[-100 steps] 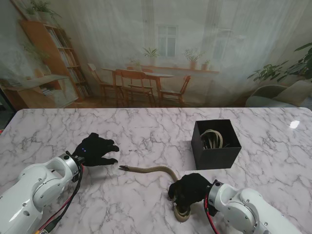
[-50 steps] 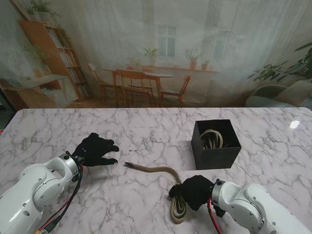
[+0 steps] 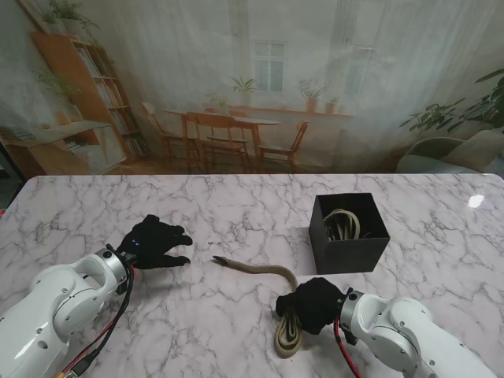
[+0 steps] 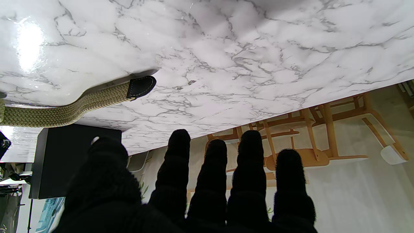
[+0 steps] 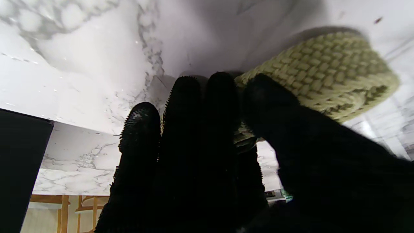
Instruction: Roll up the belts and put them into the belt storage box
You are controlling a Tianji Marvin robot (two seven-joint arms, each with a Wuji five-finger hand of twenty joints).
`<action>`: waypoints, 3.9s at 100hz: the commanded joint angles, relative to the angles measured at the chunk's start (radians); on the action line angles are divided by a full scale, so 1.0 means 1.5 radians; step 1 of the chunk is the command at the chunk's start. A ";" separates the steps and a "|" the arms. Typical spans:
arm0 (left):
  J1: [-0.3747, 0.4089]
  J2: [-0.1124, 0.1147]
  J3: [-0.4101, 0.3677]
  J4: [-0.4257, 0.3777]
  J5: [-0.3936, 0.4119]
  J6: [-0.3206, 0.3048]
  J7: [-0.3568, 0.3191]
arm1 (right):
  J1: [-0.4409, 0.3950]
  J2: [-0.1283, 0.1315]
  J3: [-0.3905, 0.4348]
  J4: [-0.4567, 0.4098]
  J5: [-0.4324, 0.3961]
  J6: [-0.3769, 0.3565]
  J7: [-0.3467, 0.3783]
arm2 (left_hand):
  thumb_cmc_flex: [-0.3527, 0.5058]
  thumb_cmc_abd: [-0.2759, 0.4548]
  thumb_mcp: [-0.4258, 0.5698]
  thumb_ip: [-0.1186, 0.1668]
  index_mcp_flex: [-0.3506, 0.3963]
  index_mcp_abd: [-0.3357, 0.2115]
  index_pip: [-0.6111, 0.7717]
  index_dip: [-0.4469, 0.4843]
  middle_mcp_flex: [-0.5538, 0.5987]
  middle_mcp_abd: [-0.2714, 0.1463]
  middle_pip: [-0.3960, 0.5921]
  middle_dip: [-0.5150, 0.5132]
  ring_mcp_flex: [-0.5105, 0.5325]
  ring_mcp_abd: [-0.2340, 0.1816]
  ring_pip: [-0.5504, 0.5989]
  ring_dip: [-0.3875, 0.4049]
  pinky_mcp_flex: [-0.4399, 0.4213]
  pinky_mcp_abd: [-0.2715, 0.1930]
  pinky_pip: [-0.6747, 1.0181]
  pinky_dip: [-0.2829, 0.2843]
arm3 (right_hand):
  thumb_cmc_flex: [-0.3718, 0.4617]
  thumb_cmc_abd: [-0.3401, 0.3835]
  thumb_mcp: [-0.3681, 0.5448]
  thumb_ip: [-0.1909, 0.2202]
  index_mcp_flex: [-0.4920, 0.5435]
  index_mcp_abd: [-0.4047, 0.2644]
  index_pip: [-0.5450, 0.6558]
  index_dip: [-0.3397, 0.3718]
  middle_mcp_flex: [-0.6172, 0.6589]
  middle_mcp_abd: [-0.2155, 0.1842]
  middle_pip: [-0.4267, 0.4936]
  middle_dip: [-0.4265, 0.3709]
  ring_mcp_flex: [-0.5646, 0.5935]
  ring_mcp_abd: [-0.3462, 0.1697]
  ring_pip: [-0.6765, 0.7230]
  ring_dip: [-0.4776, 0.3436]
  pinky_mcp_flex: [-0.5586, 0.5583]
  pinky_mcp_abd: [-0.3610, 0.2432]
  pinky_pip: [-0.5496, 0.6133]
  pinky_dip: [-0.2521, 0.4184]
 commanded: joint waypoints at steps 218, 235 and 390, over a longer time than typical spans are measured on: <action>-0.249 0.011 0.376 0.140 -0.209 0.018 -0.169 | 0.015 -0.019 -0.054 0.075 0.002 0.034 -0.164 | 0.042 -0.154 0.028 0.003 -0.076 0.045 0.037 0.023 -0.123 0.047 0.001 0.022 0.016 0.015 0.072 0.069 0.054 -0.023 0.151 0.046 | -0.030 0.095 -0.067 -0.004 0.137 -0.173 0.230 0.127 -0.114 0.035 0.179 0.137 0.020 0.071 0.147 0.162 -0.064 0.160 0.071 0.096; -0.245 0.014 0.375 0.135 -0.178 0.016 -0.166 | 0.016 -0.018 -0.056 0.075 -0.007 0.039 -0.170 | 0.217 -0.155 0.047 0.016 0.094 -0.015 0.302 0.168 -0.086 0.027 0.054 0.055 0.019 0.003 0.075 0.073 0.058 -0.028 0.163 0.040 | -0.036 0.095 -0.066 -0.005 0.143 -0.166 0.229 0.127 -0.145 0.039 0.158 0.137 -0.002 0.072 0.133 0.159 -0.085 0.168 0.067 0.099; -0.179 0.017 0.314 0.084 -0.146 -0.008 -0.167 | 0.003 -0.017 -0.061 0.057 -0.032 0.108 -0.153 | 0.287 -0.237 0.172 0.025 -0.097 -0.037 0.560 0.425 0.293 -0.051 0.114 0.387 0.285 -0.008 0.229 0.145 0.255 -0.075 0.323 0.045 | -0.050 0.095 -0.046 -0.001 0.152 -0.120 0.220 0.149 -0.391 0.124 0.072 0.061 -0.142 0.084 0.062 0.118 -0.161 0.251 -0.006 0.121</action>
